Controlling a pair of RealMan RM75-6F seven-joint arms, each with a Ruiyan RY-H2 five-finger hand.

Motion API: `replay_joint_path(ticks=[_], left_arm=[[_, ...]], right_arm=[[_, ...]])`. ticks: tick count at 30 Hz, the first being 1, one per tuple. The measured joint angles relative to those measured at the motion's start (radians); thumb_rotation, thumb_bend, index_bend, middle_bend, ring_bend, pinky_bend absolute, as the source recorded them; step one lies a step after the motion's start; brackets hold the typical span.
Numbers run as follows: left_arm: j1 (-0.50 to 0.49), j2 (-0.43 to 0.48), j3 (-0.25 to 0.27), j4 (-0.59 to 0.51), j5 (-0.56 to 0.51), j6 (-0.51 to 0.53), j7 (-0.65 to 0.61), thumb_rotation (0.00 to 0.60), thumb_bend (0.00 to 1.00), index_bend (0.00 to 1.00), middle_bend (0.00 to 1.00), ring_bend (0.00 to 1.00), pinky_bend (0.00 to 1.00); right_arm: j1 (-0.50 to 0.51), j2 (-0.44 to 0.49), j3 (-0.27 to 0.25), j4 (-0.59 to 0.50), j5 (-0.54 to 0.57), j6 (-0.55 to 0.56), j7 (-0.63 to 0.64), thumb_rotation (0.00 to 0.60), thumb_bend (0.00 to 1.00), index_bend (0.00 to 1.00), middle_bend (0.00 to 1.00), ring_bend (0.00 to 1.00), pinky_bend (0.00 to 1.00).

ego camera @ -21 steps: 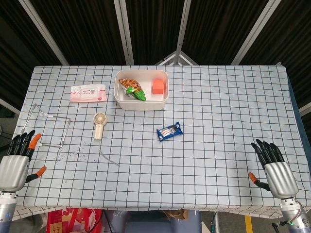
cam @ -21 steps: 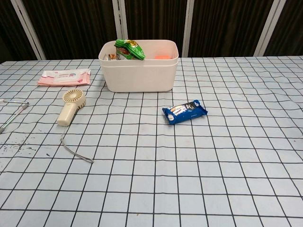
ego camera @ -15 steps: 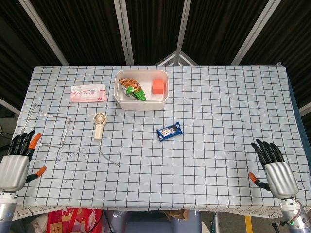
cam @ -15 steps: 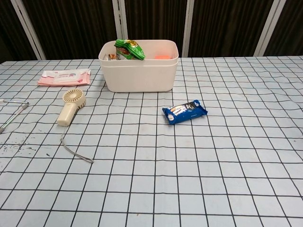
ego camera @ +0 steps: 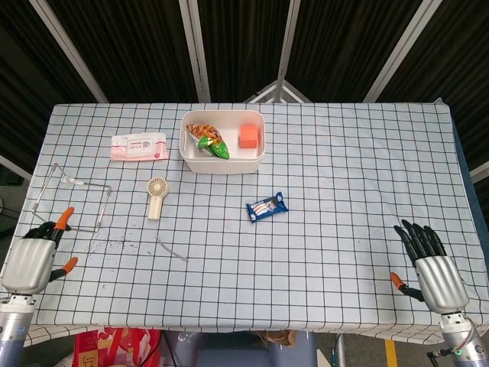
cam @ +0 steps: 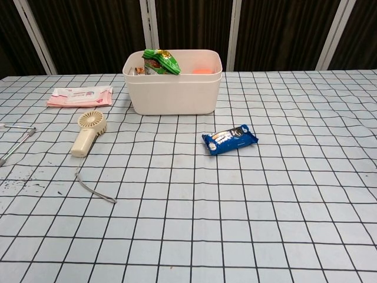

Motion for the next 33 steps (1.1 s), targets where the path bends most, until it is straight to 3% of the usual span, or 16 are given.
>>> replay_joint_path(ticks=[4, 14, 22, 33], left_arm=[[-0.048, -0.002, -0.027, -0.031, -0.066, -0.093, 0.035, 0.6, 0.79, 0.0, 0.93, 0.81, 0.85], [-0.236, -0.082, -0.12, -0.06, -0.406, -0.344, 0.27, 0.6, 0.82, 0.0, 0.96, 0.84, 0.93], [-0.368, -0.209, -0.15, 0.012, -0.624, -0.416, 0.44, 0.6, 0.82, 0.0, 0.96, 0.84, 0.93], [-0.462, -0.334, -0.151, 0.128, -0.736, -0.439, 0.477, 0.6, 0.82, 0.0, 0.96, 0.84, 0.93]], right_arm=[[0.004, 0.003, -0.001, -0.002, 0.001, -0.009, 0.007, 0.6, 0.29, 0.0, 0.0, 0.0, 0.06], [0.008, 0.008, 0.0, -0.006, 0.003, -0.014, 0.026, 0.6, 0.29, 0.0, 0.0, 0.0, 0.06], [0.01, 0.012, -0.001, -0.008, 0.002, -0.017, 0.04, 0.6, 0.29, 0.0, 0.0, 0.0, 0.06], [0.011, 0.012, 0.0, -0.007, 0.003, -0.018, 0.049, 0.6, 0.29, 0.0, 0.0, 0.0, 0.06]])
